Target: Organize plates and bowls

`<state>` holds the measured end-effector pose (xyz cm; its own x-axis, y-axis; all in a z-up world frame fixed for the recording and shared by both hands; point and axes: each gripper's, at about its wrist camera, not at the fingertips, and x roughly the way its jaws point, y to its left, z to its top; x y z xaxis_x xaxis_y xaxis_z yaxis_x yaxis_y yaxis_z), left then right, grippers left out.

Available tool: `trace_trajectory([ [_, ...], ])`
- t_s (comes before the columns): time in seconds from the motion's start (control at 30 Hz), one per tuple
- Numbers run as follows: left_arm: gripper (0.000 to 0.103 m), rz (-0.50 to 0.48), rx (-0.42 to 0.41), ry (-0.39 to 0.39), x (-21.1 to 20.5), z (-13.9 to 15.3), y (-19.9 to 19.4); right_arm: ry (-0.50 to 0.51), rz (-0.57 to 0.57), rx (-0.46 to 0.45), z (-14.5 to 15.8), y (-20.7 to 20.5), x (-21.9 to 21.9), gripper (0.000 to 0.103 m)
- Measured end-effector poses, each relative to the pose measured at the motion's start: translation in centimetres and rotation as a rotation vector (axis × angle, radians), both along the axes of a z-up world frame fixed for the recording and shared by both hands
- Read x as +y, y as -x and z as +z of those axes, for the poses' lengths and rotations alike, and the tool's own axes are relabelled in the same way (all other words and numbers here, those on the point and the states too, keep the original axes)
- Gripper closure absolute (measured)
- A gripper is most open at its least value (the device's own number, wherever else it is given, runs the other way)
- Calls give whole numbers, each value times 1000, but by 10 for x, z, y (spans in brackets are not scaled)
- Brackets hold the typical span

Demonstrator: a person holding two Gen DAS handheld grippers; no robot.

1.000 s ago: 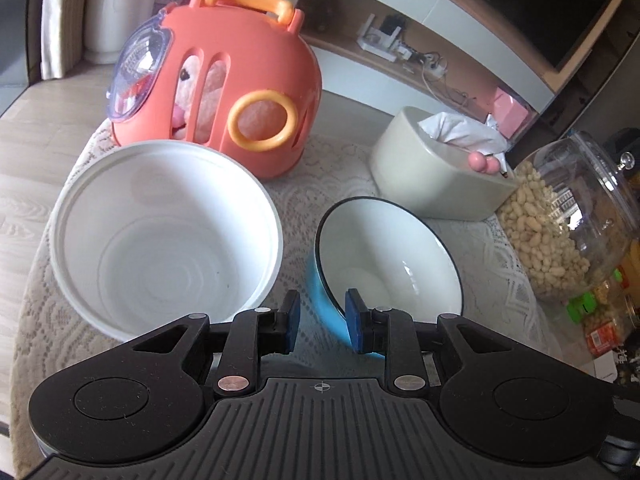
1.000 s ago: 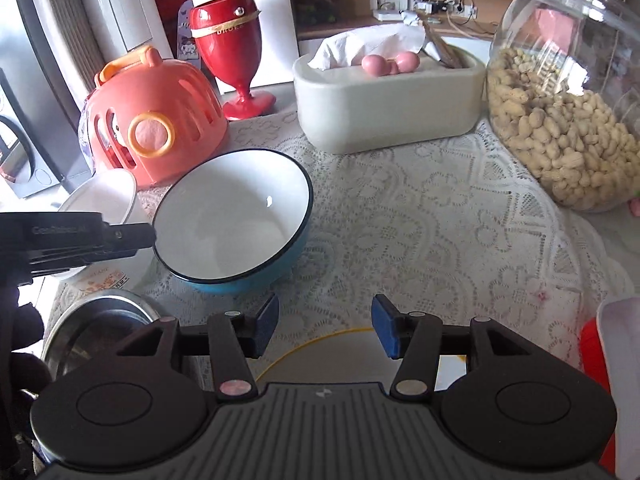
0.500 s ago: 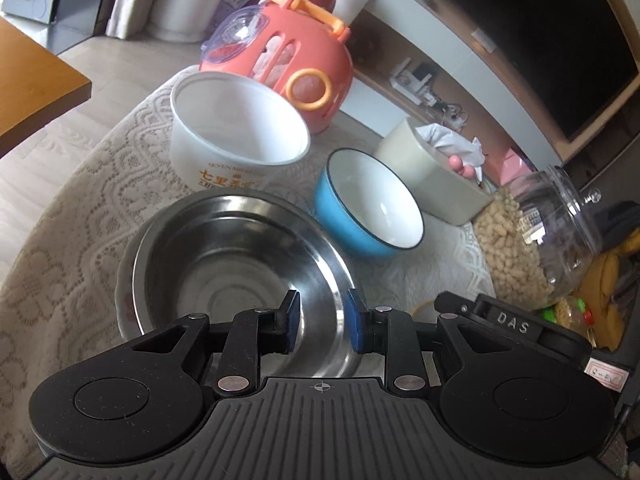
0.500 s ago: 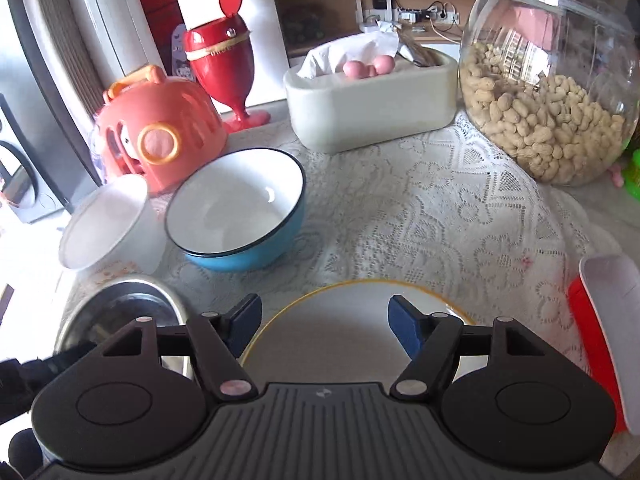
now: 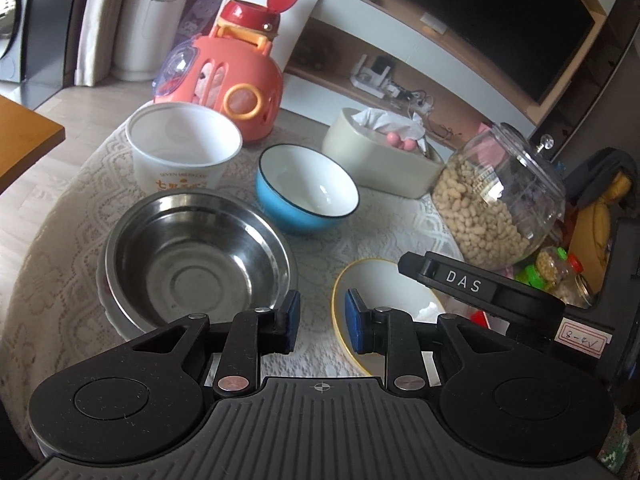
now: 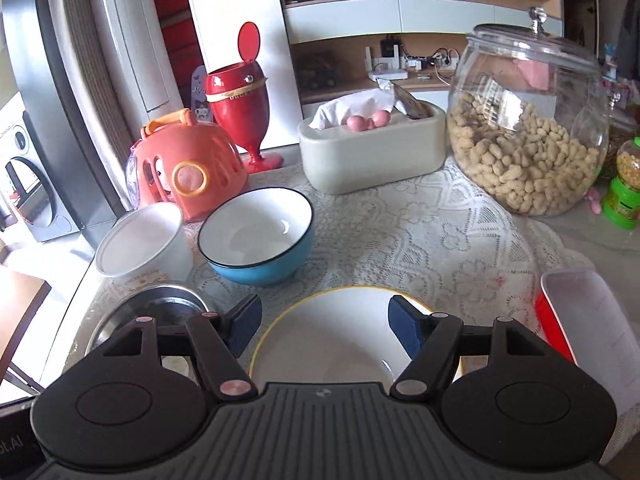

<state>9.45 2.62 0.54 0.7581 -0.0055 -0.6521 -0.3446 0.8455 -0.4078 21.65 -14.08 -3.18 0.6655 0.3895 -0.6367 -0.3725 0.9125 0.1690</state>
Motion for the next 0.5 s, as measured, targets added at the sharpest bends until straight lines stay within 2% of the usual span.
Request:
trace_trajectory([
  [0.17, 75, 6, 11, 17, 13, -6, -4, -14, -18, 31, -10, -6, -7, 32],
  [0.27, 75, 1, -21, 18, 28, 0, -10, -11, -6, 65, -16, -9, -6, 32],
  [0.37, 75, 23, -40, -1, 44, 4, -15, 2, -2, 58, -16, -10, -7, 32],
  [0.5, 75, 24, -28, 48, 52, -2, -24, 7, -5, 37, -15, -13, -10, 32],
])
